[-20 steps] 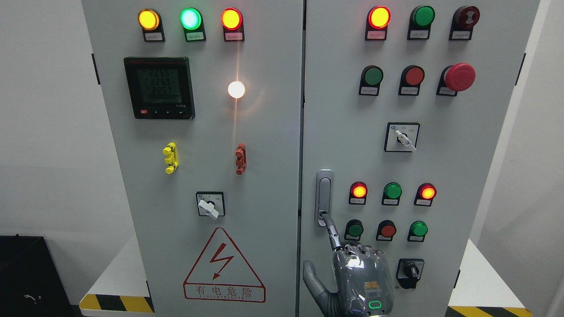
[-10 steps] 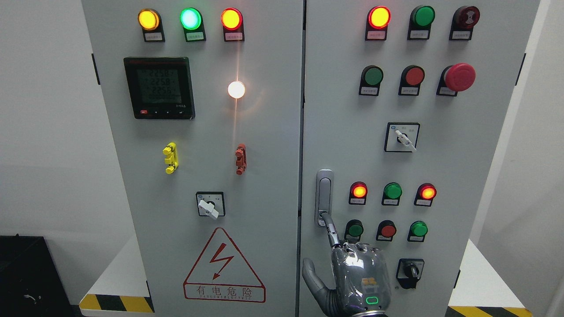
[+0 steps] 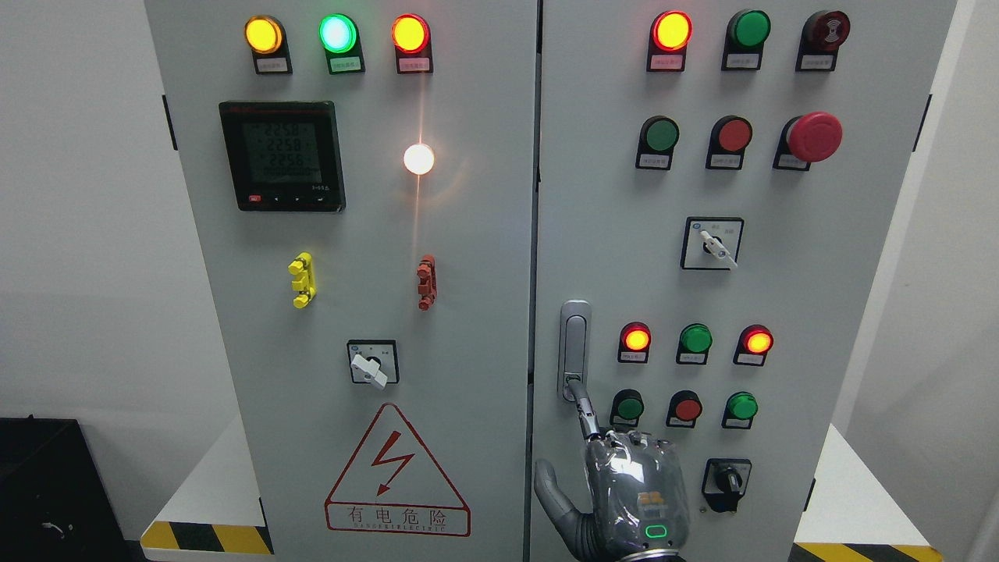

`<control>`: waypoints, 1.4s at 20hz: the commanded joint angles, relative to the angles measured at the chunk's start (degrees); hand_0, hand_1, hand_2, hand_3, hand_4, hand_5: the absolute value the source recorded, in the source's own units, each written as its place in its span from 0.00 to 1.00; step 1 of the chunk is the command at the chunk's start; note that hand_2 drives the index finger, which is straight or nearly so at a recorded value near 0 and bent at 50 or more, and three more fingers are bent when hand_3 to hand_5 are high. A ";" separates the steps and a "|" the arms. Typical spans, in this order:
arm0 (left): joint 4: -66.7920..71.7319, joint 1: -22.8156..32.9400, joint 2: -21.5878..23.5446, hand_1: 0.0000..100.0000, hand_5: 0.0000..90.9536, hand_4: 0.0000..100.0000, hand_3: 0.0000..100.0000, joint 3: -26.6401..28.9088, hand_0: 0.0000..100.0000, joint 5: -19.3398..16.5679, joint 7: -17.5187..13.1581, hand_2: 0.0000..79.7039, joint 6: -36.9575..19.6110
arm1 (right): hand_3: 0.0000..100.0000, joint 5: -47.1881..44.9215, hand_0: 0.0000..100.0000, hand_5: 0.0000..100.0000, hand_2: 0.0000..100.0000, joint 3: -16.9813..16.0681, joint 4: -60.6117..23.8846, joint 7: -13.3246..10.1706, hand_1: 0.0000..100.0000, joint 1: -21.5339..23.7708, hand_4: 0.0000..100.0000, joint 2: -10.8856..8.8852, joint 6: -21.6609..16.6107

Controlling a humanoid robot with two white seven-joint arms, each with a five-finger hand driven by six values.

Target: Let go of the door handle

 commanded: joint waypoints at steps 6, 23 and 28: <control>-0.01 0.97 0.00 0.56 0.00 0.00 0.00 0.00 0.12 0.02 0.01 0.00 -0.05 | 0.88 0.01 0.49 0.82 0.00 -0.08 0.88 0.03 0.22 -1.07 0.82 0.00 0.05; -0.01 0.97 0.00 0.56 0.00 0.00 0.00 0.00 0.12 0.02 0.01 0.00 -0.05 | 0.88 -0.17 0.49 0.82 0.00 0.09 1.41 0.03 0.23 -0.55 0.83 0.09 0.40; -0.01 0.97 0.00 0.56 0.00 0.00 0.00 0.00 0.12 0.02 0.01 0.00 -0.05 | 0.89 -0.08 0.50 0.82 0.00 0.18 1.49 0.11 0.23 -0.63 0.83 0.09 0.40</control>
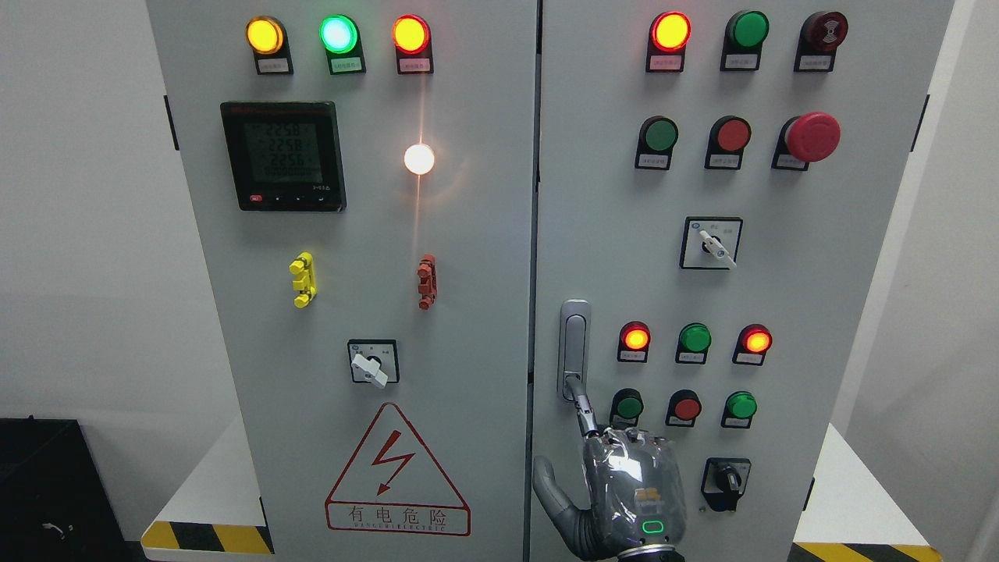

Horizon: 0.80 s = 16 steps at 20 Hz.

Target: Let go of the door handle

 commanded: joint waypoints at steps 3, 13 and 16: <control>-0.01 0.97 0.00 0.56 0.00 0.00 0.00 0.00 0.12 0.02 0.01 0.00 -0.05 | 0.89 -0.05 0.50 0.82 0.00 0.17 0.28 0.08 0.23 0.46 0.84 0.04 0.04; -0.01 0.97 0.00 0.56 0.00 0.00 0.00 0.00 0.12 -0.07 0.01 0.00 -0.05 | 0.90 -0.23 0.50 0.83 0.00 0.17 0.28 0.26 0.23 0.99 0.85 0.04 0.04; -0.01 0.97 0.00 0.56 0.00 0.00 0.00 0.00 0.12 -0.07 0.01 0.00 -0.05 | 0.90 -0.23 0.50 0.83 0.00 0.17 0.45 0.26 0.23 0.99 0.85 0.04 0.04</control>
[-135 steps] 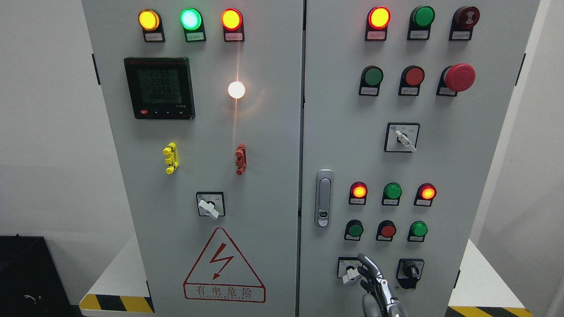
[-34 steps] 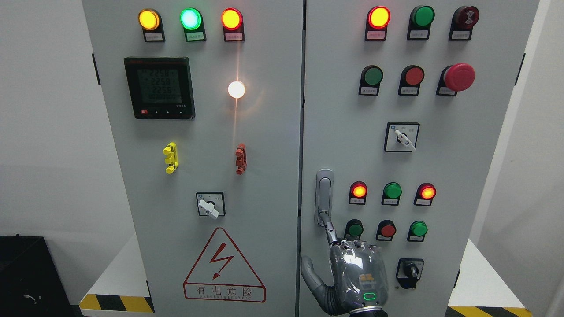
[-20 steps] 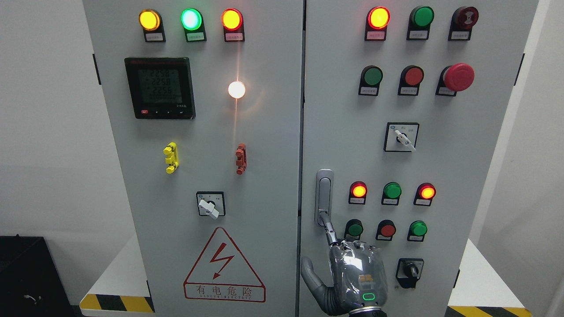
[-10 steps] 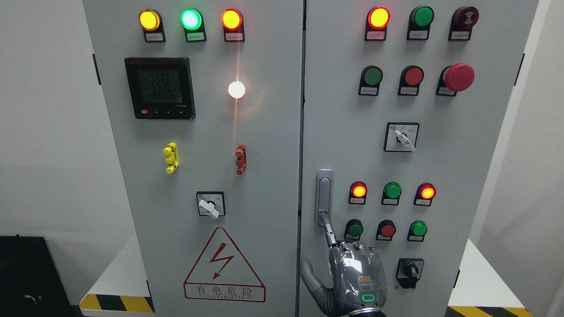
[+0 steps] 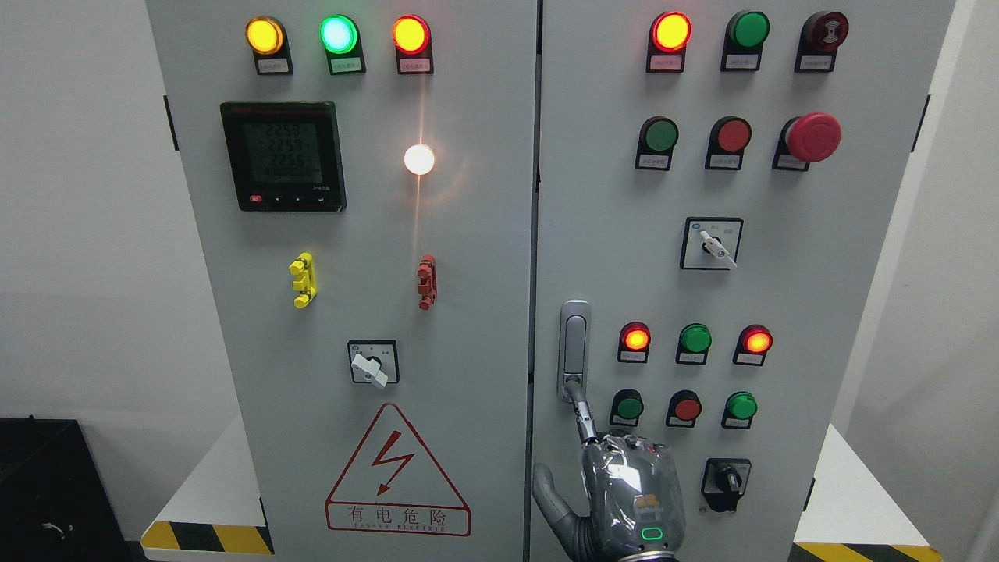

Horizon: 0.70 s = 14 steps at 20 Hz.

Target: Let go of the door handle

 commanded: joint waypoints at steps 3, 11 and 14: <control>0.00 0.97 0.00 0.56 0.00 0.00 0.00 0.00 0.12 -0.04 0.01 0.00 -0.05 | 0.90 -0.02 0.50 0.83 0.00 0.06 0.29 0.06 0.23 0.11 0.85 0.00 0.04; 0.00 0.97 0.00 0.56 0.00 0.00 0.00 0.00 0.12 0.05 0.01 0.00 -0.05 | 0.90 -0.02 0.50 0.84 0.00 -0.03 0.21 -0.02 0.23 0.11 0.85 0.00 0.04; 0.00 0.97 0.00 0.56 0.00 0.00 0.00 0.00 0.12 0.05 0.01 0.00 -0.05 | 0.90 -0.02 0.50 0.84 0.00 -0.03 0.21 -0.02 0.23 0.20 0.85 0.00 0.04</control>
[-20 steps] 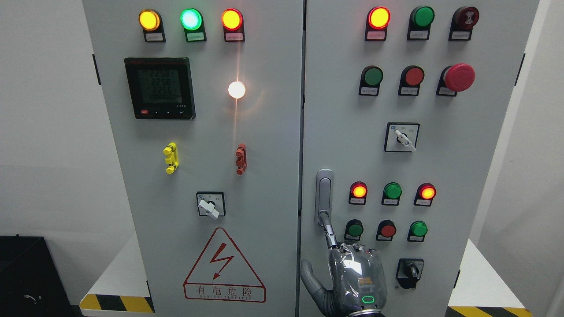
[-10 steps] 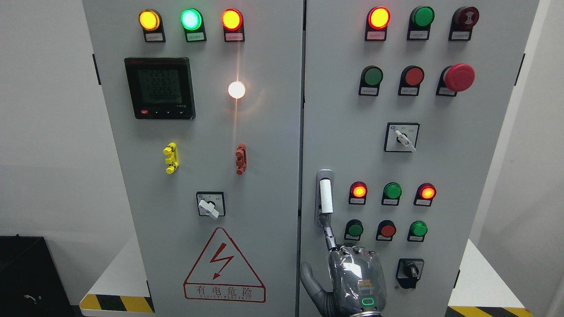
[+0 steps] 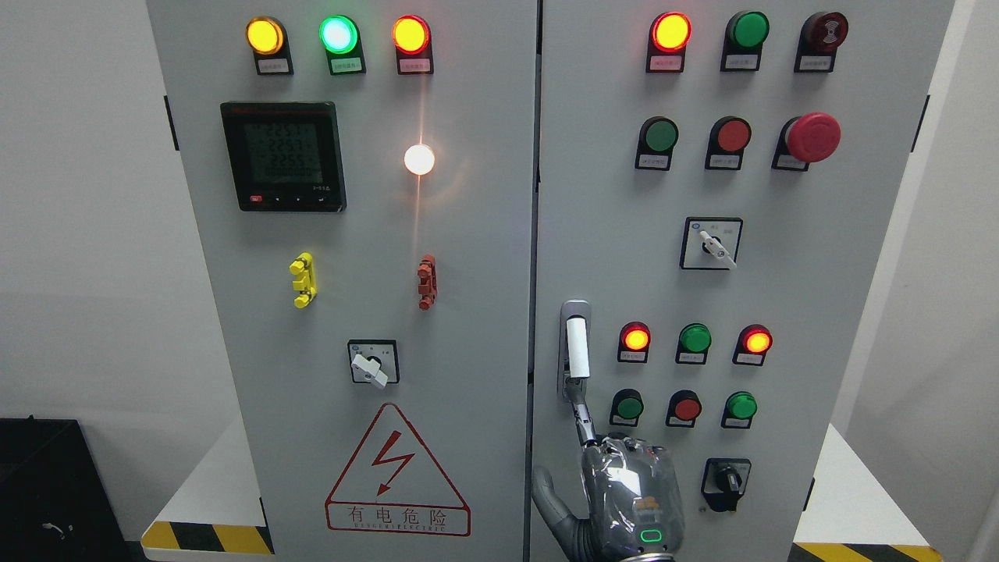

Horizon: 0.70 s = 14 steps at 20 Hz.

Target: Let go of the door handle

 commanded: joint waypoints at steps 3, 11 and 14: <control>0.00 0.97 0.00 0.56 0.00 0.00 0.00 0.00 0.12 -0.07 0.01 0.00 -0.05 | 0.91 0.00 0.50 0.84 0.00 -0.04 0.06 -0.07 0.23 0.07 0.85 0.00 0.04; 0.00 0.97 0.00 0.56 0.00 0.00 0.00 0.00 0.12 -0.07 0.01 0.00 -0.05 | 0.91 0.00 0.49 0.84 0.00 -0.04 -0.03 -0.07 0.23 0.51 0.85 0.00 0.04; 0.00 0.97 0.00 0.56 0.00 0.00 0.00 0.00 0.12 0.02 0.01 0.00 -0.05 | 0.92 0.00 0.49 0.84 0.00 -0.04 0.06 -0.07 0.23 0.51 0.85 0.00 0.04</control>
